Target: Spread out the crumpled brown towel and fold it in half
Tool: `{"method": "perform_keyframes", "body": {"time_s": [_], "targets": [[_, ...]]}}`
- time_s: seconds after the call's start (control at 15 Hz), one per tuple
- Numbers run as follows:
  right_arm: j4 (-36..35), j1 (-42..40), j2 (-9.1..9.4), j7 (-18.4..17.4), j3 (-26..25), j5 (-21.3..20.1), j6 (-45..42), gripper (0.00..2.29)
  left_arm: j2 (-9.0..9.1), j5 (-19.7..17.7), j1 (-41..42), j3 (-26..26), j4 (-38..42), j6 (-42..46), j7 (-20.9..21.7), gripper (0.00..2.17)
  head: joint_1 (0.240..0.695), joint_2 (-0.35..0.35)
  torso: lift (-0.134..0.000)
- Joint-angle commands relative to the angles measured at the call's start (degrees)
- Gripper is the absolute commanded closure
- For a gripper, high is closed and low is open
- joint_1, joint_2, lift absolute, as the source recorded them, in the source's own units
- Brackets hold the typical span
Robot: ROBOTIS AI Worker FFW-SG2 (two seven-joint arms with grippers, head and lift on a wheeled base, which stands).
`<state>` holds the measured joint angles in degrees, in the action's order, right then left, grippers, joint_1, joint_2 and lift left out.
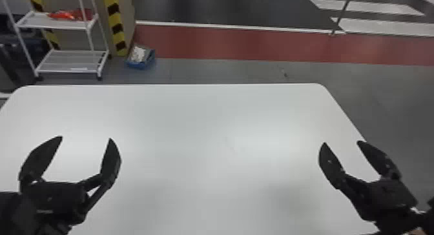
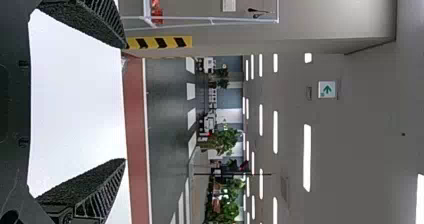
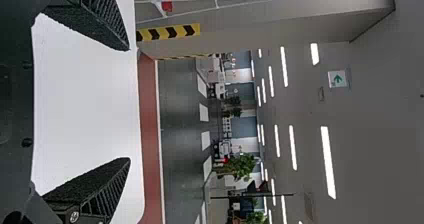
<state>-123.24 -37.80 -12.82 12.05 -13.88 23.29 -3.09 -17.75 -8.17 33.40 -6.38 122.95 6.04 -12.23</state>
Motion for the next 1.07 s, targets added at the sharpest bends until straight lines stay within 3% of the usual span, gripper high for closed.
{"method": "perform_keyframes", "body": {"time_s": [0.0, 1.0], "targets": [[-0.25, -0.08, -0.19, -0.09, -0.09, 0.0, 0.06, 0.09, 0.0, 0.09, 0.09, -0.04, 0.19, -0.03, 0.01, 0.07, 0.695, -0.122, -0.125], [-0.51, -0.26, -0.28, -0.27, -0.09, 0.09, -0.12, 0.09, 0.0, 0.26, 0.27, -0.21, 0.37, -0.03, 0.01, 0.07, 0.695, -0.127, -0.125]]}}
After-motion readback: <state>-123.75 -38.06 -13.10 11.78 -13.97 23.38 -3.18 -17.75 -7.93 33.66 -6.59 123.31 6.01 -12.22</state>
